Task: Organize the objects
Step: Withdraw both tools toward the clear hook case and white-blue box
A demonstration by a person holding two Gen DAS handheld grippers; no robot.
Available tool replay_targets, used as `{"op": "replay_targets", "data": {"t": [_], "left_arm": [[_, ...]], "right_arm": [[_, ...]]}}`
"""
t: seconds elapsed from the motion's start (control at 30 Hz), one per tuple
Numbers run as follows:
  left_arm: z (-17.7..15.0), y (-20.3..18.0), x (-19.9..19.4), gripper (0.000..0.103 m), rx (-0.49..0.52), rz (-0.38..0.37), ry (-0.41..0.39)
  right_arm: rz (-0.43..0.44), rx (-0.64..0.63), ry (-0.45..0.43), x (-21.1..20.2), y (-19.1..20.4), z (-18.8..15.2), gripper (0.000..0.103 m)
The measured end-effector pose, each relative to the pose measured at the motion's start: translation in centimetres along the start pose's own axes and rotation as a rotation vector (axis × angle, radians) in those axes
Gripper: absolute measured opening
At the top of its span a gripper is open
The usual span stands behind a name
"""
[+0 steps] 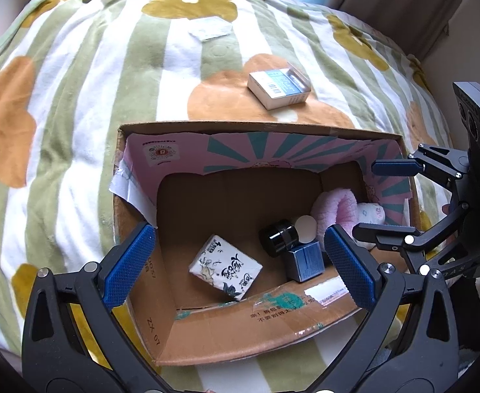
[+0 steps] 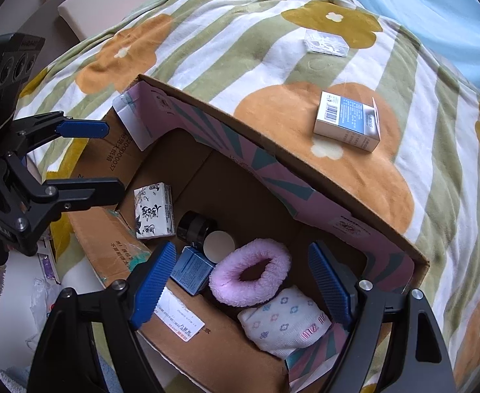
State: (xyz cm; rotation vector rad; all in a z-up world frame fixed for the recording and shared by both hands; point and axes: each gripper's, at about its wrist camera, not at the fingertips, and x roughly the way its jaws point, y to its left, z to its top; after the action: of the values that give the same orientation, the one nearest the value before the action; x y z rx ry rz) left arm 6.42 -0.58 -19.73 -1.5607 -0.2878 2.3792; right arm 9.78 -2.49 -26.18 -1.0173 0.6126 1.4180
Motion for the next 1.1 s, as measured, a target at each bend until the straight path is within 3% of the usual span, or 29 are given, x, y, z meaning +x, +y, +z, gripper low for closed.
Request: {"op": "replay_targets", "data": {"t": [0.43,0.5,0.57,0.87,1.1], "left_arm": [[1.0,-0.7,-1.5,0.103,0.022,-0.027,0.02],[1.4,-0.7,-2.0,0.103,0.026,-0.032,0.026],[1.9,-0.7,-2.5,0.103,0.028,-0.032,0.03],[4.9,-0.2,-4.1,0.103,0.067,-0.003,0.005],[9.5,1.1,-4.7,0.103,0.103,-0.009,-0.046]], "right_arm": [[0.001,0.055,0.02,-1.4,0.0,0.0,0.081],[0.011,0.067,0.016,-2.2,0.0,0.1,0.087],[0.037,0.081,0.002,-3.0,-0.1,0.3,0.103],[0.064,0.154,-0.035,-5.8,-1.0,1.7,0.103],[0.04,0.202,-0.038,-6.6,-2.4,3.8,0.103]]}}
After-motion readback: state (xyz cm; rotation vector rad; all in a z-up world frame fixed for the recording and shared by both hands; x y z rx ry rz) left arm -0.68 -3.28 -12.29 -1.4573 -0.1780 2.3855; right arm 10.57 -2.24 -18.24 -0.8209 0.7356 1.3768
